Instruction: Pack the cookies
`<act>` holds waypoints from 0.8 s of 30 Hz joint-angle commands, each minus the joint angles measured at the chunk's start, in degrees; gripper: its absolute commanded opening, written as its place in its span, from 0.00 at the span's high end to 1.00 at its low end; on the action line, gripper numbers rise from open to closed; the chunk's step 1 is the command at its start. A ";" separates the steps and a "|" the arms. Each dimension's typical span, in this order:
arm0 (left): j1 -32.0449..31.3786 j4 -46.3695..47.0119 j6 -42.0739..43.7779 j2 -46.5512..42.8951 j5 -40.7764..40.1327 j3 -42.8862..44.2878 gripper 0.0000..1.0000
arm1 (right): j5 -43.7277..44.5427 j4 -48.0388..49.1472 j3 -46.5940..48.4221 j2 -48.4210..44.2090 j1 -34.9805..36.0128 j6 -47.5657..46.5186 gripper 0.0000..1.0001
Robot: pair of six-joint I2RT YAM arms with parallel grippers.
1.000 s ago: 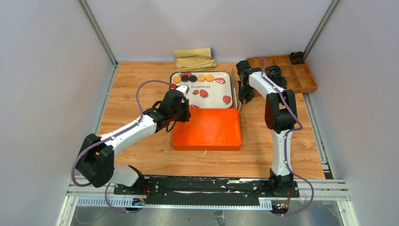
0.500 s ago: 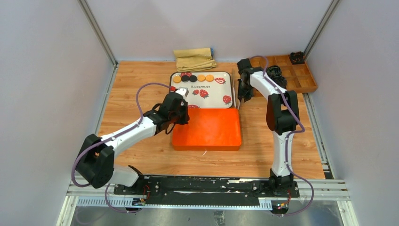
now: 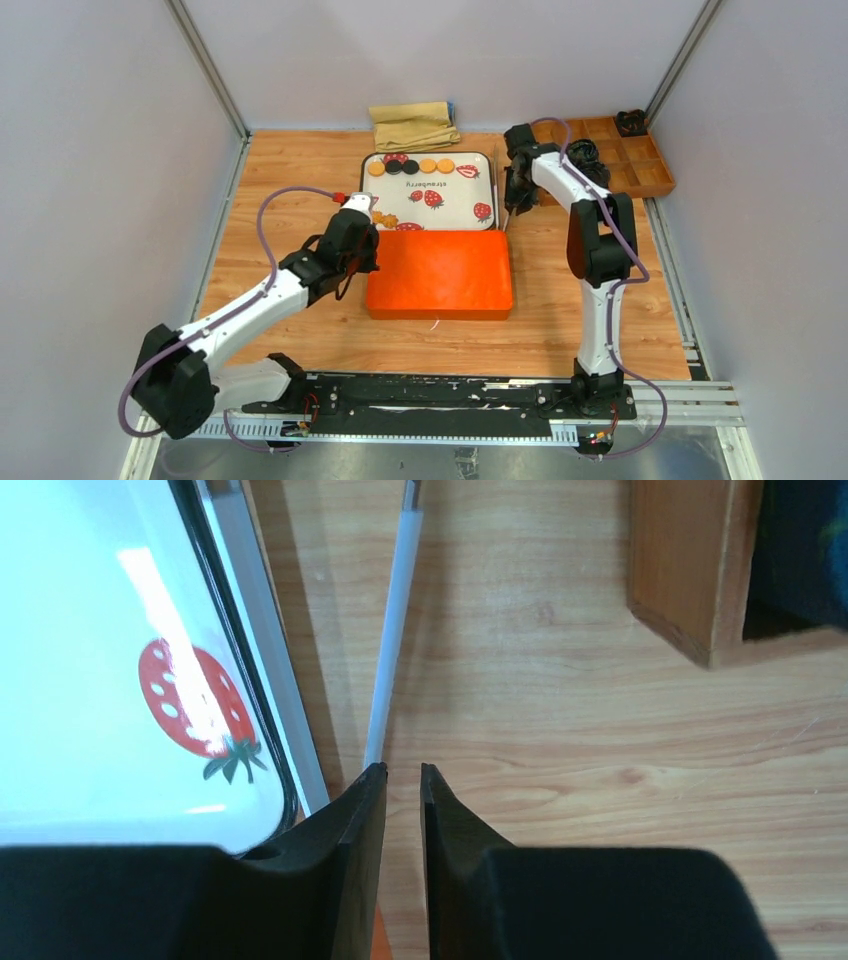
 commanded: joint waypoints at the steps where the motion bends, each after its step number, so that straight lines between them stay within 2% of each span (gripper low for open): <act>1: 0.57 -5.64 -3.31 -5.82 -12.87 0.86 1.00 | 0.08 3.59 -6.28 -9.25 0.21 -0.89 0.76; 3: 2.32 -9.34 -5.06 -6.56 -16.42 1.73 0.98 | 0.43 4.00 -8.99 -13.14 0.39 -1.07 0.76; 6: 8.16 -11.76 -6.01 -5.24 -14.24 0.90 0.98 | 2.35 3.49 -15.06 -19.92 1.18 -0.84 0.76; 8: 10.63 -10.23 -5.98 -3.23 -11.43 -1.17 0.99 | 3.17 3.68 -19.55 -23.96 1.50 -0.77 0.76; 18: 11.12 0.06 -8.43 8.18 -1.58 -6.60 1.00 | -1.45 7.01 -39.94 -31.22 4.18 1.24 0.80; 24: 11.15 3.34 -8.46 8.91 0.52 -8.74 1.00 | -1.91 9.33 -43.73 -30.55 8.97 2.54 0.84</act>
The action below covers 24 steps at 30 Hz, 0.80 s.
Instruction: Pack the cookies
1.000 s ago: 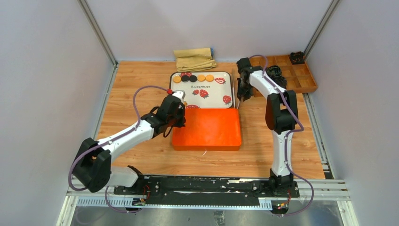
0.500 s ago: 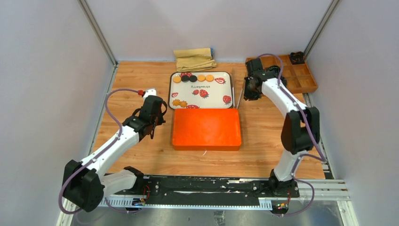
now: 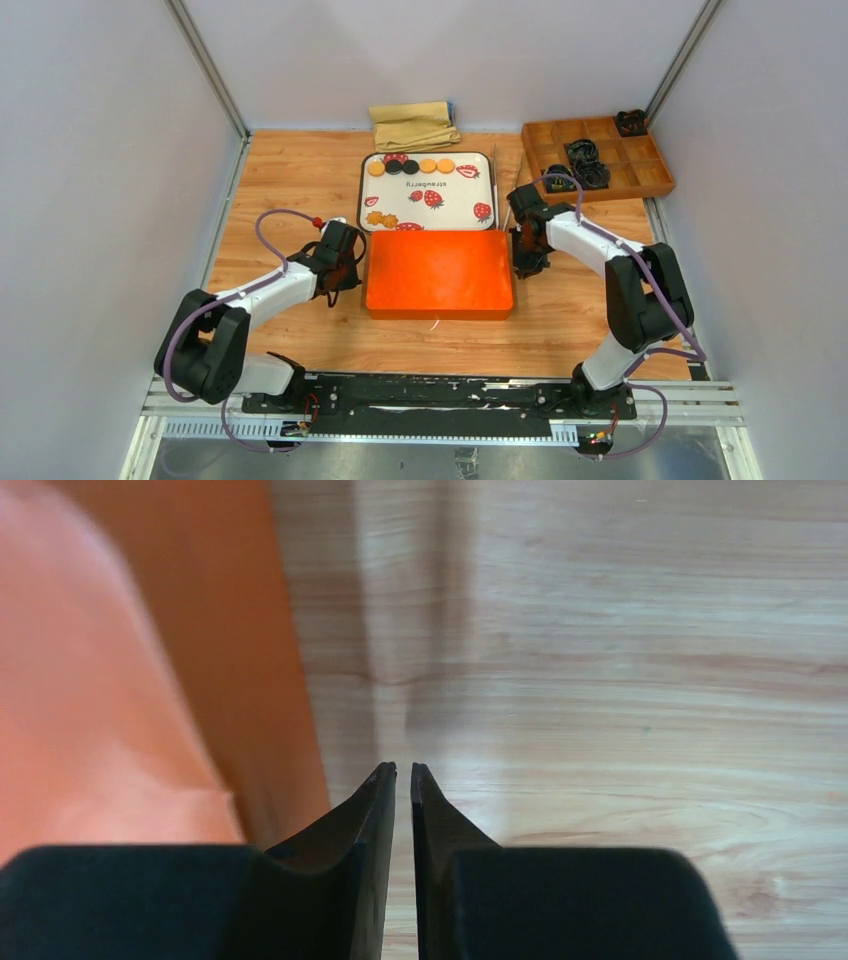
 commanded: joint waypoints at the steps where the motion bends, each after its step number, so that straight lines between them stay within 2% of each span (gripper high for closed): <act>1: 0.09 4.82 -0.74 0.15 2.41 -1.12 1.00 | -0.52 2.47 -0.66 0.06 5.05 2.02 0.84; 7: 0.07 4.07 -0.60 -1.80 3.74 -1.92 1.00 | -0.72 1.66 0.09 0.25 11.60 3.62 0.85; 12: 0.06 1.43 -0.63 -6.77 3.81 -2.84 1.00 | -0.61 1.24 1.59 1.54 16.13 4.91 0.85; 19: 0.08 -2.07 -0.25 -13.94 3.31 -3.72 1.00 | -0.73 1.14 3.69 3.39 18.68 5.88 0.85; 24: 0.10 -0.82 0.72 -12.61 2.98 -3.63 1.00 | 1.01 -0.29 3.63 3.05 19.89 7.14 0.85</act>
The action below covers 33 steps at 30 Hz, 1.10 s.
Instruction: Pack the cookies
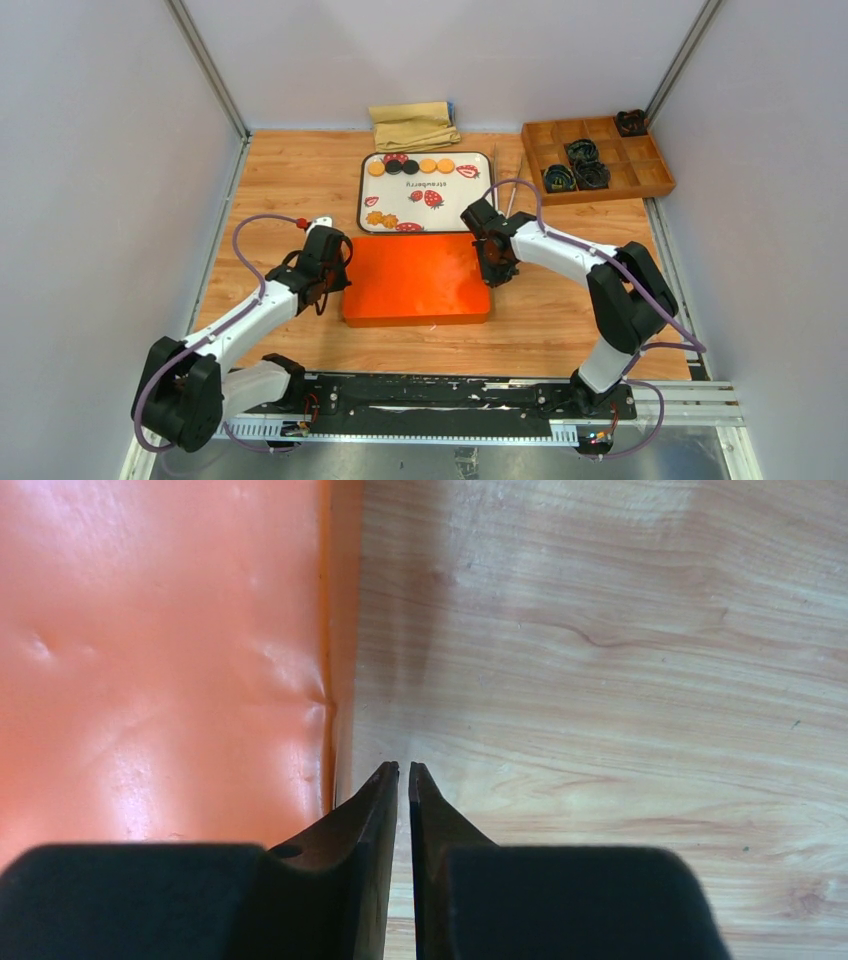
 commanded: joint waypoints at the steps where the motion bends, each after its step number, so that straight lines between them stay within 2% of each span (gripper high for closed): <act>1: -0.53 2.22 0.02 2.09 3.40 -0.04 1.00 | -1.84 0.13 0.58 0.43 3.23 2.94 0.85; 5: -0.53 4.41 0.53 6.01 4.33 0.55 1.00 | -1.17 0.13 -0.76 -0.74 3.44 3.56 0.85; 10: -0.48 3.89 1.29 7.48 1.53 1.62 1.00 | 0.55 -1.20 0.64 0.28 3.47 2.53 0.86; 13: -0.50 3.12 2.91 6.38 -0.29 2.86 1.00 | 2.23 -1.94 0.99 -0.11 3.49 2.12 0.86; 17: -0.44 -2.64 4.24 4.20 -7.78 7.45 1.00 | 8.04 -5.09 2.32 -1.03 3.40 1.88 0.85; 23: -0.44 -9.09 2.83 -4.36 -12.60 11.83 1.00 | 18.04 -9.95 2.94 -5.06 3.22 2.76 0.83; 25: -0.44 -9.64 3.35 -7.80 -10.70 12.28 1.00 | 20.69 -11.33 3.19 -6.57 3.04 2.71 0.83; 29: -0.44 -5.26 5.66 -12.91 0.81 11.23 0.99 | 23.49 -12.14 3.23 -10.32 3.02 1.36 0.83; 33: -1.58 -0.54 3.55 -12.21 8.69 9.54 0.97 | 22.52 -11.36 3.01 -15.52 3.00 -0.30 0.83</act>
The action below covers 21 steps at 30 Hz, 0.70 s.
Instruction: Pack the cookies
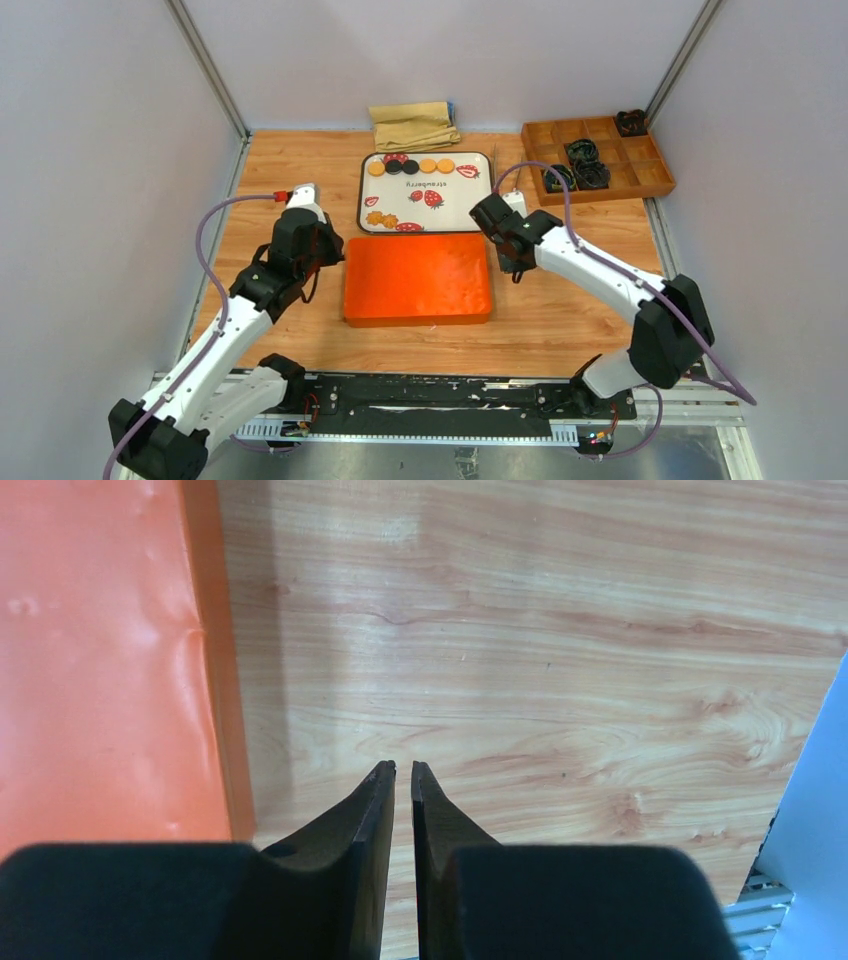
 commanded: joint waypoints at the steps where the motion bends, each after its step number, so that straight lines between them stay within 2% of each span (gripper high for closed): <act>1: -2.29 4.91 -1.15 1.95 9.81 -1.74 0.97 | 2.41 -1.48 1.11 -6.02 0.28 -1.62 0.83; 7: -10.63 6.68 -3.05 8.48 9.44 -2.84 0.98 | -1.85 0.55 1.04 -12.88 0.26 -4.19 0.83; 21: -11.84 10.57 -7.60 19.70 10.37 -10.07 0.99 | -5.43 2.88 -2.17 -18.56 0.30 -4.27 0.80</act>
